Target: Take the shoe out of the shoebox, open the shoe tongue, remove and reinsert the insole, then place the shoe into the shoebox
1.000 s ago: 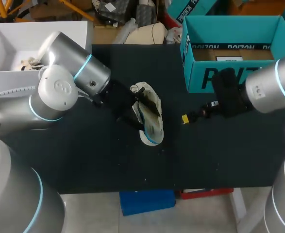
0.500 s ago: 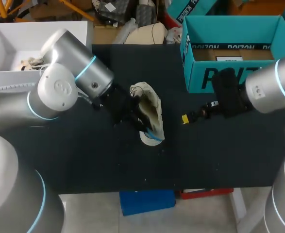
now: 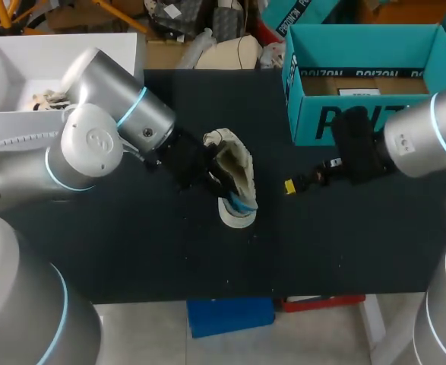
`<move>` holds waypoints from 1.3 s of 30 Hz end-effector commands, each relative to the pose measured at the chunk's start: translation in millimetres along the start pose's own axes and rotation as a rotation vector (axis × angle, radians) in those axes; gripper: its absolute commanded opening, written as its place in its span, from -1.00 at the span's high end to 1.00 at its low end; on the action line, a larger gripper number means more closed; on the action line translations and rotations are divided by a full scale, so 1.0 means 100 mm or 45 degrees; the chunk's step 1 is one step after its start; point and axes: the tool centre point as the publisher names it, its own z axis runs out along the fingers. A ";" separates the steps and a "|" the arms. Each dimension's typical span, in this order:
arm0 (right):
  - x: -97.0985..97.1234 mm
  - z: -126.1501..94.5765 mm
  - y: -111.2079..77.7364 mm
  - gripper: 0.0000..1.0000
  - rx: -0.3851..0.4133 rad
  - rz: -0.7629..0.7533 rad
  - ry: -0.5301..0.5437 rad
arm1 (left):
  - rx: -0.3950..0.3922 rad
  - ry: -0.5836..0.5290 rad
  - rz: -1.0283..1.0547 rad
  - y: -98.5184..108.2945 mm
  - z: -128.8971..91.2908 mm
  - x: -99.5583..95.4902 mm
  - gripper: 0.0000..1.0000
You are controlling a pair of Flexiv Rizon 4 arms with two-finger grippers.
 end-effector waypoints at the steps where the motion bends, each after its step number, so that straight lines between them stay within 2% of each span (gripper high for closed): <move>1: 0.01 0.01 0.01 -1.00 0.003 0.002 -0.004 | -0.011 -0.012 -0.005 0.07 0.03 0.02 1.00; 12: 0.01 0.01 0.01 -1.00 0.003 0.002 -0.004 | -0.086 -0.026 -0.042 0.35 -0.02 0.05 1.00; 20: 0.01 0.01 0.01 -1.00 0.003 0.002 -0.004 | -0.187 -0.060 -0.077 0.51 -0.04 0.03 1.00; 24: 0.01 0.01 0.01 -1.00 0.003 0.002 -0.004 | -0.210 -0.013 -0.062 0.52 -0.03 0.03 1.00; 30: 0.01 0.01 0.01 -1.00 0.003 0.002 -0.004 | -0.281 0.145 0.002 0.53 0.03 0.04 1.00; 37: 0.01 0.01 0.01 -1.00 0.003 0.002 -0.004 | -0.336 0.302 0.055 0.55 0.19 0.01 1.00; 38: 0.01 0.01 0.01 -1.00 0.003 0.002 -0.004 | -0.340 0.319 0.063 0.55 0.22 0.01 0.99; 39: 0.01 0.01 0.01 -1.00 0.003 0.002 -0.004 | -0.337 0.328 0.064 0.55 0.24 0.01 0.87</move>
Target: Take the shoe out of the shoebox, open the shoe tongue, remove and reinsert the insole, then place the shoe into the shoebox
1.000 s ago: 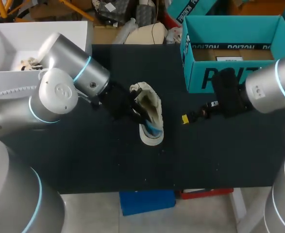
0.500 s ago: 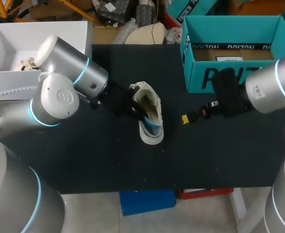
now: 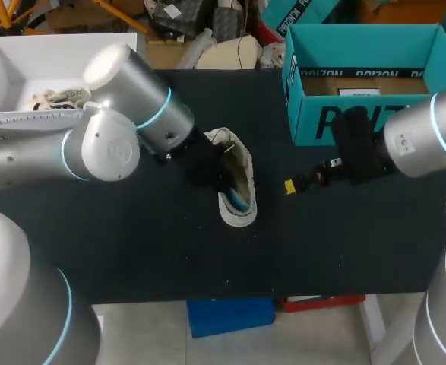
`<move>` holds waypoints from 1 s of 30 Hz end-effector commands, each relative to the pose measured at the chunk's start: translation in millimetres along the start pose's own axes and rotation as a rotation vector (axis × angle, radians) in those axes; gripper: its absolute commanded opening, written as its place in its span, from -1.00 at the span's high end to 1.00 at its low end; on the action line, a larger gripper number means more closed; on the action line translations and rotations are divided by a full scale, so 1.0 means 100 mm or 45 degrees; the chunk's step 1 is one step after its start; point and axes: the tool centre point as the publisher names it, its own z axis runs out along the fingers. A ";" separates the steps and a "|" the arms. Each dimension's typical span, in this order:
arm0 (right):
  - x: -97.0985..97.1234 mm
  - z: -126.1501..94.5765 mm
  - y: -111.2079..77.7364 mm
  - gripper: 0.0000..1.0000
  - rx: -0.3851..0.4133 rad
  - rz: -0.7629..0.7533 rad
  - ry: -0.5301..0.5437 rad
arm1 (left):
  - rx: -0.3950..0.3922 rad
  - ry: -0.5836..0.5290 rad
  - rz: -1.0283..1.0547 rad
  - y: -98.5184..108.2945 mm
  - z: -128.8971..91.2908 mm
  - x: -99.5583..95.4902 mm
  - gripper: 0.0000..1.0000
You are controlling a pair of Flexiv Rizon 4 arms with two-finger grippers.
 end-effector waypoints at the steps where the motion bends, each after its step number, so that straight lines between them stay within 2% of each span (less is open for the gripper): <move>1: 0.01 0.01 0.00 -1.00 0.002 0.002 -0.004 | -0.009 0.110 0.003 0.01 0.13 -0.09 0.85; 4: 0.01 0.01 0.00 -1.00 0.002 0.002 -0.004 | -0.016 0.145 0.014 0.00 0.15 -0.09 0.75; 5: 0.01 0.01 0.00 -1.00 0.002 0.002 -0.004 | -0.015 0.152 0.014 0.00 0.16 -0.08 0.60; 7: 0.01 0.01 0.00 -1.00 0.002 0.002 -0.004 | -0.012 0.159 0.012 -0.02 0.14 -0.06 0.18; 9: 0.01 0.01 0.00 -1.00 0.002 0.002 -0.004 | -0.009 0.166 0.013 -0.04 0.08 -0.05 0.00; 10: 0.01 0.01 0.00 -1.00 0.002 0.002 -0.004 | -0.005 0.167 0.013 -0.05 0.04 -0.06 -0.57; 11: 0.01 0.01 0.00 -1.00 0.002 0.002 -0.004 | 0.003 0.164 0.012 -0.06 0.00 -0.06 -0.92; 12: 0.01 0.01 0.00 -1.00 0.002 0.002 -0.004 | 0.010 0.161 0.013 -0.08 -0.07 -0.08 -1.00; 16: 0.01 0.01 0.00 -1.00 0.002 0.002 -0.004 | 0.044 0.124 0.023 -0.14 -0.29 -0.16 -1.00; 20: 0.01 0.01 0.00 -1.00 0.002 0.002 -0.004 | 0.025 0.088 0.051 -0.19 -0.42 -0.25 -1.00; 21: 0.01 0.01 0.00 -1.00 0.002 0.002 -0.004 | -0.006 0.093 0.073 -0.20 -0.42 -0.27 -0.97; 22: 0.01 0.01 0.00 -1.00 0.002 0.002 -0.004 | -0.068 0.135 0.113 -0.19 -0.41 -0.28 -0.81; 23: 0.01 0.01 0.00 -1.00 0.002 0.002 -0.004 | -0.084 0.153 0.127 -0.19 -0.39 -0.27 -0.48; 24: 0.01 0.01 0.00 -1.00 0.002 0.002 -0.004 | -0.078 0.146 0.127 -0.19 -0.37 -0.27 0.07; 25: 0.01 0.01 0.00 -1.00 0.002 0.002 -0.004 | -0.114 0.183 0.156 -0.19 -0.34 -0.27 0.38; 26: 0.01 0.01 0.00 -1.00 0.002 0.002 -0.004 | -0.131 0.215 0.168 -0.19 -0.31 -0.25 0.84; 27: 0.01 0.01 0.00 -1.00 0.002 0.002 -0.004 | -0.122 0.229 0.161 -0.20 -0.27 -0.23 1.00; 30: 0.01 0.01 0.00 -1.00 0.002 0.002 -0.004 | -0.142 0.304 0.174 -0.19 -0.18 -0.17 1.00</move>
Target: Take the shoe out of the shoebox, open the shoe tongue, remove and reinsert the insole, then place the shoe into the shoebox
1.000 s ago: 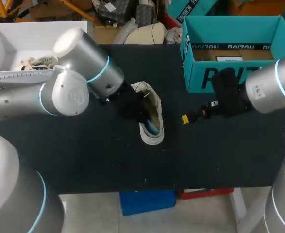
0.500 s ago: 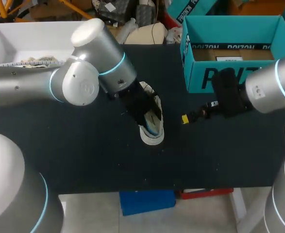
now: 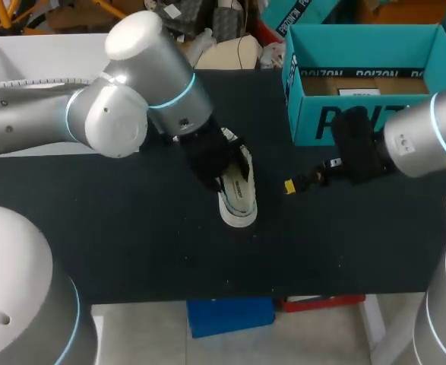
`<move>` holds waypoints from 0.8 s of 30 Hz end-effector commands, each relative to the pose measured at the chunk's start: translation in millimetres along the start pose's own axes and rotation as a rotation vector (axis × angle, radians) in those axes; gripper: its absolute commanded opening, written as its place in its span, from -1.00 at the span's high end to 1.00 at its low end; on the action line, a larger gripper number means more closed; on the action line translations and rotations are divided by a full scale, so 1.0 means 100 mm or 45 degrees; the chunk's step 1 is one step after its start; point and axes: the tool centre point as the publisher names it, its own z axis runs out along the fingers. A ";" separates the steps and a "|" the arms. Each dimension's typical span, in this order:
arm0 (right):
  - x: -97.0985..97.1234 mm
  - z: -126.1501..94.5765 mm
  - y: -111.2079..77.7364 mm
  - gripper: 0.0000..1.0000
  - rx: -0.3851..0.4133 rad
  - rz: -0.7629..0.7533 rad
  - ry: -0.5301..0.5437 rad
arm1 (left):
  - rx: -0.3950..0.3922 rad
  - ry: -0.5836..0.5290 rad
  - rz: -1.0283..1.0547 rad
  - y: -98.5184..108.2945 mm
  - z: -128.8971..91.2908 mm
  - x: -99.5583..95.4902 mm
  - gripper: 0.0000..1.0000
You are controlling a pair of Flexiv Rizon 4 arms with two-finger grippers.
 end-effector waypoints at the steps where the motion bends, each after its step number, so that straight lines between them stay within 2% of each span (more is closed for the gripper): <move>1: 0.01 0.01 0.00 -1.00 0.002 0.002 -0.003 | -0.024 0.095 -0.011 -0.03 0.13 -0.06 1.00; 15: 0.01 0.01 0.00 -1.00 0.002 0.002 -0.003 | 0.014 0.215 -0.027 -0.03 0.37 0.08 1.00; 24: 0.01 0.01 0.00 -1.00 0.002 0.002 -0.003 | 0.036 0.277 -0.011 0.01 0.58 0.08 1.00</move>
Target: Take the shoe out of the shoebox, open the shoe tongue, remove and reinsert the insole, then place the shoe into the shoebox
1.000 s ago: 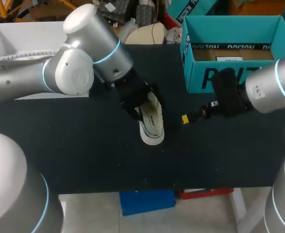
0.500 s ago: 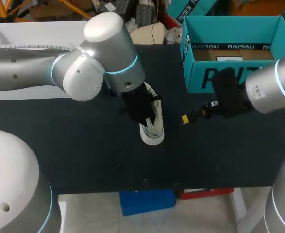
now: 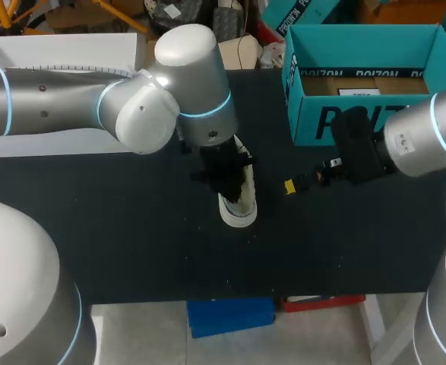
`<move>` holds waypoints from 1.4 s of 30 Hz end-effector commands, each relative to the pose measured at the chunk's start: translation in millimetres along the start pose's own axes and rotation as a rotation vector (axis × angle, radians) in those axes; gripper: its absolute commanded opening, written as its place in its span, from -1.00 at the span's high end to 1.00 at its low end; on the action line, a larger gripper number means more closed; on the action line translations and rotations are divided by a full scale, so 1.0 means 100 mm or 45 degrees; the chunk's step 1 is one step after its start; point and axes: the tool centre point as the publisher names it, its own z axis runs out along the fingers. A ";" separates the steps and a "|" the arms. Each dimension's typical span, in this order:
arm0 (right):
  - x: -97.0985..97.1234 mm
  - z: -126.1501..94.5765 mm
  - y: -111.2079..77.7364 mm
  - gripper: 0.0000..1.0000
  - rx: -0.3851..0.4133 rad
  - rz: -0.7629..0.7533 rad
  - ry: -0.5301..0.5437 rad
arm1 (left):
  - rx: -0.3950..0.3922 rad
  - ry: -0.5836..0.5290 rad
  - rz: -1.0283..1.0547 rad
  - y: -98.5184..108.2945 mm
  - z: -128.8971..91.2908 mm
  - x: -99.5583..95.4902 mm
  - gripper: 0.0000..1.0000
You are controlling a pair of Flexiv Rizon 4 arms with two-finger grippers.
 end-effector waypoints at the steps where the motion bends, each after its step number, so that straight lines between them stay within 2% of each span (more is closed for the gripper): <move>1: 0.01 0.01 0.00 -1.00 0.002 0.002 -0.003 | 0.008 0.030 -0.002 0.05 0.14 -0.09 1.00; 5: 0.01 0.01 0.00 -1.00 0.002 0.002 -0.003 | 0.022 0.033 -0.005 0.05 0.16 -0.09 1.00; 7: 0.01 0.01 0.00 -1.00 0.002 0.002 -0.003 | 0.024 0.011 -0.007 0.06 0.10 -0.11 1.00; 11: 0.01 0.01 0.00 -1.00 0.002 0.002 -0.003 | -0.015 -0.023 -0.013 0.06 -0.15 -0.12 1.00; 13: 0.01 0.01 0.00 -1.00 0.002 0.002 -0.003 | -0.031 -0.083 -0.038 0.07 -0.33 -0.13 1.00; 17: 0.01 0.01 0.00 -1.00 0.002 0.002 -0.003 | 0.053 -0.339 -0.164 0.06 -0.70 -0.13 1.00; 21: 0.01 0.01 0.00 -1.00 0.002 0.002 -0.003 | 0.089 -0.567 -0.311 0.15 -0.98 -0.08 1.00; 26: 0.01 0.01 0.00 -1.00 0.002 0.002 -0.003 | -0.026 -0.778 -0.570 0.37 -1.22 0.01 1.00; 28: 0.01 0.01 0.00 -1.00 0.002 0.002 -0.003 | -0.095 -0.780 -0.632 0.49 -1.24 0.06 1.00; 33: 0.01 0.01 0.00 -1.00 0.002 0.002 -0.003 | -0.189 -0.755 -0.688 0.73 -1.21 0.10 1.00; 37: 0.01 0.01 0.00 -1.00 0.002 0.002 -0.003 | -0.218 -0.734 -0.703 0.87 -1.15 0.09 1.00; 42: 0.01 0.01 0.00 -1.00 0.002 0.002 -0.003 | -0.208 -0.712 -0.713 1.02 -1.04 0.06 1.00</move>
